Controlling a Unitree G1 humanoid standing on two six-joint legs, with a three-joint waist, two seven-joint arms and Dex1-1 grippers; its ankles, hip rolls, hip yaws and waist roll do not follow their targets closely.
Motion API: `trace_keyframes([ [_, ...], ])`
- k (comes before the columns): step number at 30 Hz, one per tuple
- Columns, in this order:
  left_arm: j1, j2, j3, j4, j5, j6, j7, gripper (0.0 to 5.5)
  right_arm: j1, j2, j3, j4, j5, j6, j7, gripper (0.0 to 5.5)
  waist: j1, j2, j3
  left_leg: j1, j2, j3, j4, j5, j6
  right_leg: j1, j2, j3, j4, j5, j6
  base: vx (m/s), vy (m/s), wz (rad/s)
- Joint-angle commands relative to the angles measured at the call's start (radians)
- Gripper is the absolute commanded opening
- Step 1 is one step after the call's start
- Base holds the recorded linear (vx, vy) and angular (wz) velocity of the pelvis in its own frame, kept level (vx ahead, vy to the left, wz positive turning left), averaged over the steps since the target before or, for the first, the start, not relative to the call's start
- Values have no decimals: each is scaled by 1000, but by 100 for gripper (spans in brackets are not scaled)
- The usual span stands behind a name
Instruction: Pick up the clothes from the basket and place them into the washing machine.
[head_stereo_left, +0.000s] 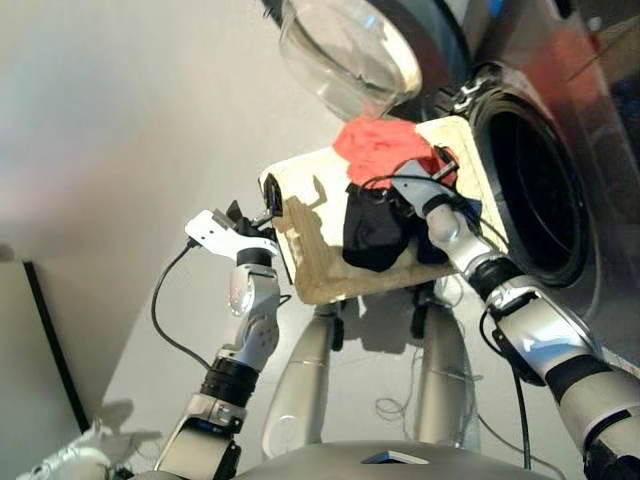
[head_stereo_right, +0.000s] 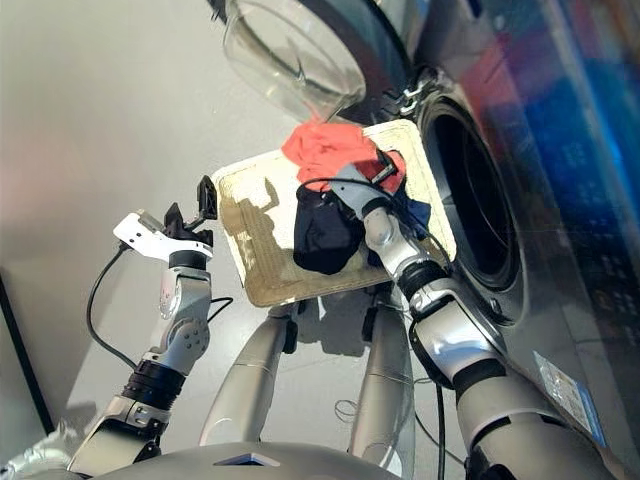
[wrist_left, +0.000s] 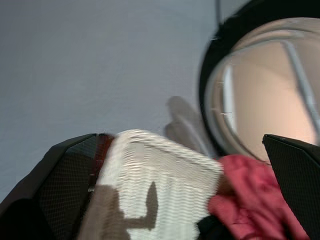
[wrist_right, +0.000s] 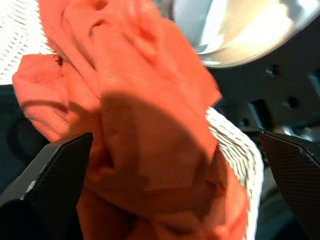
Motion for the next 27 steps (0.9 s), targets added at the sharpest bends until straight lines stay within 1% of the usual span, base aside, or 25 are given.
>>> trace_keyframes([
  [1, 7, 88, 12, -68, 49, -40, -19, 550, -93, 1, 6, 13, 74, -35, -2, 550, 28, 5, -9, -67, -20, 12, 19, 7, 66, -46, 9, -1, -70, 121, 79, 61, -4, 214],
  [3, 6, 92, 11, -70, 54, -40, -17, 550, -102, 1, 10, 32, 78, -33, 0, 550, 32, 3, -8, -75, -22, 9, 19, 8, 66, -53, 6, -5, -65, 117, 81, 47, -7, 201],
  [4, 2, 100, 3, -70, 65, -37, -16, 550, -121, 0, 10, 62, 84, -29, 3, 550, 39, 3, -5, -95, -26, 0, 24, 11, 65, -74, 3, -14, -44, 110, 83, 0, 0, 0],
  [5, 2, 100, 3, -69, 65, -37, -16, 550, -121, 0, 10, 62, 84, -30, 3, 550, 39, 3, -6, -96, -26, 0, 24, 11, 65, -75, 3, -14, -43, 110, 83, 61, -7, 126],
  [7, -8, 111, -15, -61, 64, -30, -22, 550, -159, -7, -18, 110, 141, -24, 4, 550, 49, 5, -1, -127, -33, -9, 48, 8, 65, -110, 1, -20, 3, 100, 84, 17, -6, 105],
  [9, -3, 113, -30, -68, 59, -26, -33, 550, -174, -15, -52, 156, 198, -22, 18, 550, 56, 8, -3, -155, -42, -15, 72, 6, 64, -131, -5, -24, 21, 96, 84, 15, -14, 262],
  [11, 0, 122, -43, -72, 55, -20, -38, 550, -207, -24, -62, 182, 227, -22, 13, 550, 60, 12, -5, -173, -45, -21, 88, 4, 64, -152, -6, -26, 45, 96, 86, 12, -7, 229],
  [12, -1, 122, -47, -68, 54, -17, -39, 550, -213, -30, -75, 195, 244, -22, 10, 412, 61, 13, -4, -182, -47, -24, 96, 4, 64, -156, -8, -27, 49, 97, 87, 0, 0, 0],
  [13, -5, 125, -50, -66, 56, -13, -40, 550, -215, -36, -82, 195, 252, -25, -4, 0, 61, 14, -2, -184, -46, -24, 99, 5, 63, -157, -8, -26, 49, 99, 88, 0, 0, 0],
  [15, -3, 128, -51, -63, 64, -10, -41, 550, -212, -36, -92, 189, 262, -28, -13, 0, 57, 14, 1, -180, -45, -20, 96, 6, 62, -149, -8, -25, 43, 103, 89, 0, 0, 0],
  [20, -12, 130, -42, -48, 77, -5, -22, 550, -218, -24, -84, 174, 213, -25, -68, 0, 40, 14, 4, -164, -41, -12, 99, 3, 57, -124, -5, -25, 16, 118, 88, 0, 0, 0],
  [23, -9, 125, -31, -45, 84, -12, -10, 550, -187, -12, -114, 122, 222, -41, -112, 0, 27, 14, 4, -136, -39, -8, 84, 3, 55, -88, 1, -24, -13, 119, 86, 0, 0, 0],
  [25, -9, 117, -22, -34, 94, -16, 9, 550, -146, -5, -152, 54, 209, -52, -173, 0, 12, 11, 5, -113, -34, -3, 71, 2, 52, -68, 6, -20, -31, 121, 86, 0, 0, 0],
  [26, -9, 117, -22, -34, 95, -16, 9, 550, -143, -4, -153, 51, 207, -51, -175, 0, 12, 11, 6, -111, -34, -3, 70, 2, 52, -67, 6, -20, -31, 122, 86, -97, 11, -120],
  [27, -18, 105, -15, -16, 118, -23, 34, 550, -71, -10, -195, -39, 170, -63, -256, 0, -10, 10, 10, -101, -31, 6, 43, 32, 54, -48, 6, -22, -78, 154, 76, -105, 11, -110],
])
